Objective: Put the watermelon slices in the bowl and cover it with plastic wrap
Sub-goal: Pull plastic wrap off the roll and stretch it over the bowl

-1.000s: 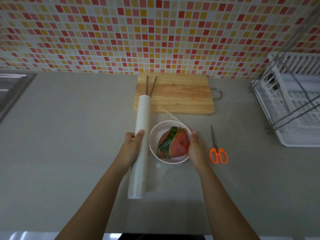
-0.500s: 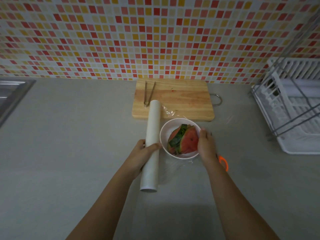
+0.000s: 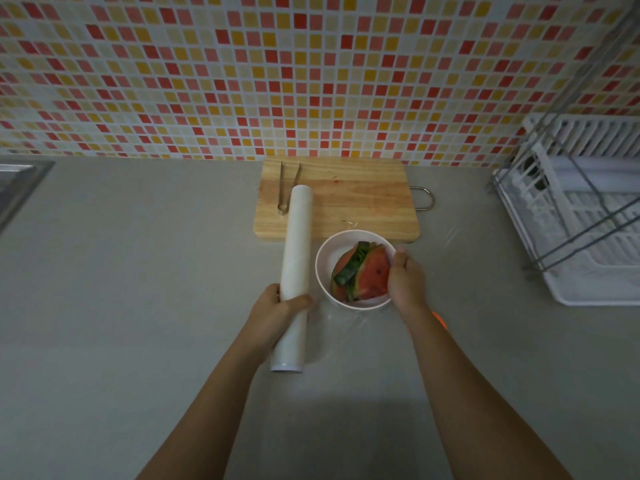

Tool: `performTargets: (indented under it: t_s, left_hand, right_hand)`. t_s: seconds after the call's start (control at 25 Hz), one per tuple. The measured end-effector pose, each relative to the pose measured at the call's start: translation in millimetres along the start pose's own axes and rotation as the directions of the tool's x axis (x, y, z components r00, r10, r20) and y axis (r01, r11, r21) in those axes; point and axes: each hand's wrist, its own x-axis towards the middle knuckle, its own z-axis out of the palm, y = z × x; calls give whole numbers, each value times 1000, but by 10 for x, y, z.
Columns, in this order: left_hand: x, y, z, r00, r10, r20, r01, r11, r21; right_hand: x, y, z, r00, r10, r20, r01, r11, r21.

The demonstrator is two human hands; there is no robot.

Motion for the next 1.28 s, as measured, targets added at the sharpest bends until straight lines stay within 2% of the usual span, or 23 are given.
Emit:
performTargets:
  t_s: [0.12,0.28,0.48,0.76,0.88,1.04,1.08,1.16,1.24,1.28]
  left_hand:
    - [-23,-90,-21,999,23,30,-22,1000,-20]
    - [-87,-182,33,998,25,-65,-29,998,-56]
    - [-133,-262,-67,998,43,-37,-42,999,23]
    - [-134,-396,23,956,206,-210,-170,970,176]
    - [-107,-399,0,953,215,-215,-178,967,181]
    - [-98,-382,-37,954,233,-187,-201,964,174]
    - [-99,-377,-38,956,228,-185,-199,966,162]
    - [-96,-370,-40,960,218,-178,-191,969,158]
    - [-80,-373,-42,960,220,-171,-192,967,169]
    - [-75,-374,-40,959,225,-171,-196,965,173]
  right_hand:
    - [-11,-12,15,1000,-10,-7,10,999,-33]
    - [-9,-14,18,999,-24,-30,22,998,-53]
    - [-16,-19,21,999,-26,-33,24,998,-56]
    - [-19,-15,31,999,2,-52,-4,1000,-29]
    - [-28,-26,22,998,43,-39,-44,999,-24]
    - [-77,-70,-145,992,124,-21,-122,990,71]
    - [-119,-60,-236,994,89,-56,-87,995,37]
    - [-246,52,-438,992,-35,-125,7,976,-217]
    - [-439,242,-547,989,-101,-111,34,872,-488]
    - [-533,332,-565,991,-97,-97,26,828,-561]
